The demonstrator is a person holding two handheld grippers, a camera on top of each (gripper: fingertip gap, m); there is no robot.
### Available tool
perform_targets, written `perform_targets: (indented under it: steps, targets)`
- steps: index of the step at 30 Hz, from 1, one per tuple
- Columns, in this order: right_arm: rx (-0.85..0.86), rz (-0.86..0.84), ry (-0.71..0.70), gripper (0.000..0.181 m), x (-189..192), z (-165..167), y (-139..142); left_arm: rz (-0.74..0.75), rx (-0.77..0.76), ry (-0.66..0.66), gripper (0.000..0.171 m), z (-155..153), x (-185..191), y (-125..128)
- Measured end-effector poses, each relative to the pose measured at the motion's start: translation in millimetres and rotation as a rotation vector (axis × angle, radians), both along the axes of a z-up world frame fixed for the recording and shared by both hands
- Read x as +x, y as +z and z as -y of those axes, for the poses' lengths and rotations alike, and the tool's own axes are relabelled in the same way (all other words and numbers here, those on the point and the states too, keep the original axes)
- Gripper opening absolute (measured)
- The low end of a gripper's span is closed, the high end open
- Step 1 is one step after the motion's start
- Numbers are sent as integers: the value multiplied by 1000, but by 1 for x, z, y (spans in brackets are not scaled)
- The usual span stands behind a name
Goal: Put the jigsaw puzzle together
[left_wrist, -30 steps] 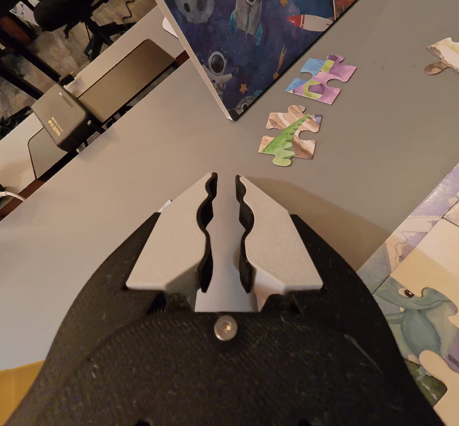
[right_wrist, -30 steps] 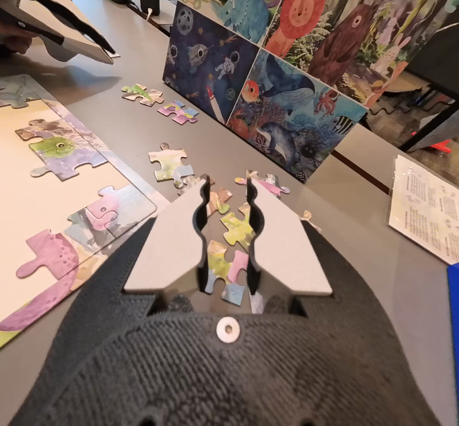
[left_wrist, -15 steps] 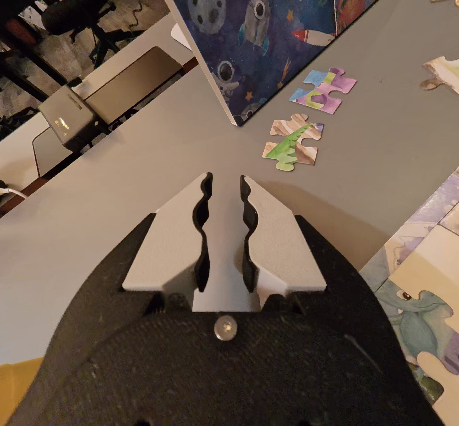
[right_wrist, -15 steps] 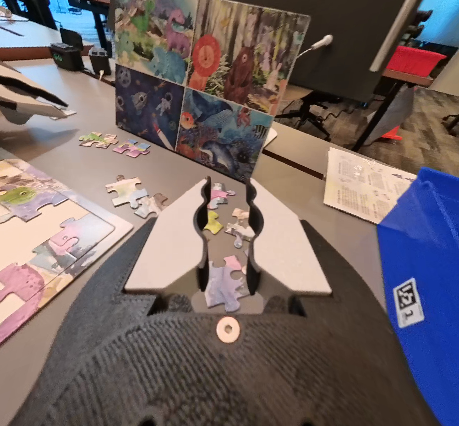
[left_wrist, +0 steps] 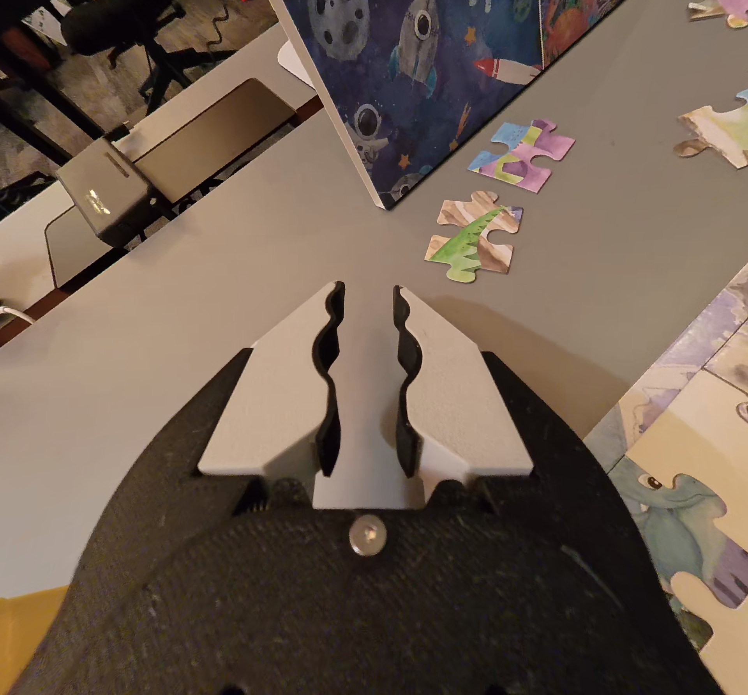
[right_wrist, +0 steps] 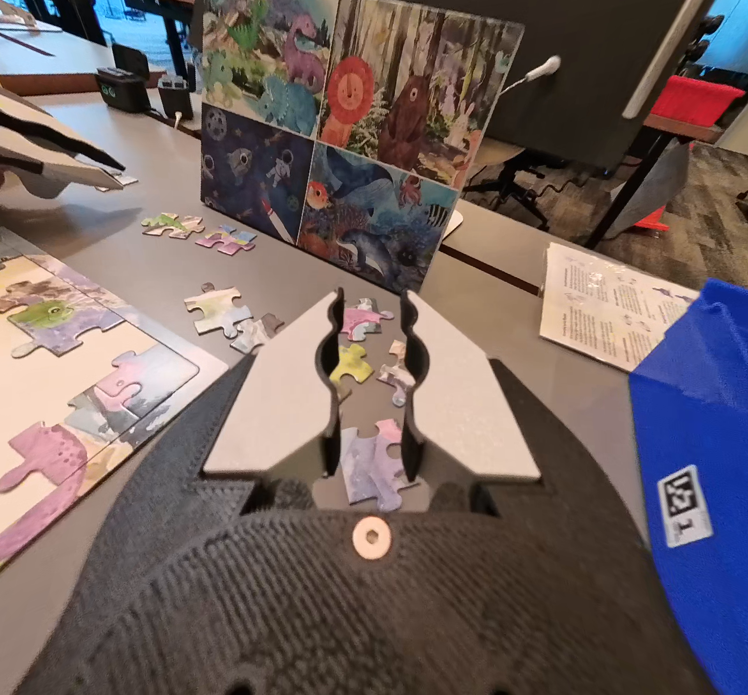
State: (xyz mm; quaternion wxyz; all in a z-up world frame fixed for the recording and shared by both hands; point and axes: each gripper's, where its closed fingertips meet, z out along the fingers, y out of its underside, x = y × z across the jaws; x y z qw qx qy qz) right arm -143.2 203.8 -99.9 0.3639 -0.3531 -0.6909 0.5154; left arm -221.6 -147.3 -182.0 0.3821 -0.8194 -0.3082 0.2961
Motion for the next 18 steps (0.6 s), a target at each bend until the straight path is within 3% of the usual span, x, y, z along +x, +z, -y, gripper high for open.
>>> perform_targets:
  steps: [9,14,18]
  targets:
    - [40,37,71,26,3,26,-12,-14,7,5,22,1,0,3]
    - [3,31,58,26,2,19,-8,-225,207,132,0,39,-9,60]
    - [-60,51,81,26,3,20,-6,-223,458,207,0,70,-9,87]
